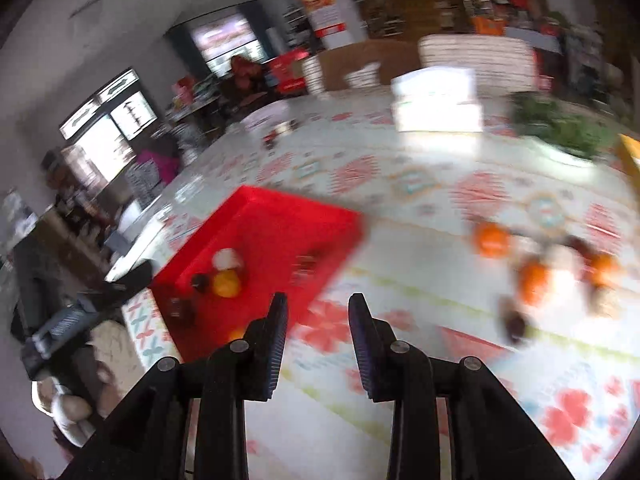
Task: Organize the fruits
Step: 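Open the left tool over the red tray while the right tool releases its date, then move both open tools back to the fruit row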
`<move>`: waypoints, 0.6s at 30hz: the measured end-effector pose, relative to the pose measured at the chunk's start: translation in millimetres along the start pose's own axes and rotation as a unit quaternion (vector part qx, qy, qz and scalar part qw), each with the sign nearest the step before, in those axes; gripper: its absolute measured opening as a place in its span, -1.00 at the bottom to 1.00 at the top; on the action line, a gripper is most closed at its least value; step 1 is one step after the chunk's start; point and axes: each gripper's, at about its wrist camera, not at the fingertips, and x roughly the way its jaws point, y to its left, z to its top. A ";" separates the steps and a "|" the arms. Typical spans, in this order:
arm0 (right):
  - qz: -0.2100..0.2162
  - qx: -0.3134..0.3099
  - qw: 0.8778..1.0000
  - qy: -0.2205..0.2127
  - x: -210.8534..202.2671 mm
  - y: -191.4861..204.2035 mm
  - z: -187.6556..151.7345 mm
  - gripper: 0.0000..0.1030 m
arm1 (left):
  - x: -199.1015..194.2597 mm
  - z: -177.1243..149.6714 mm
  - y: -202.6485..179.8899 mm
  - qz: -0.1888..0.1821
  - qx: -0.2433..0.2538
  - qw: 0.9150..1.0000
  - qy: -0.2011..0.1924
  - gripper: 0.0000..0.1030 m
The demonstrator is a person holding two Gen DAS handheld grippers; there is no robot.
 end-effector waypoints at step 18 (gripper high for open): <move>-0.232 0.071 0.950 -0.194 -368.1 -113.1 37.5 -0.08 | -140.7 105.1 -173.1 -0.077 0.147 0.979 -0.123 0.26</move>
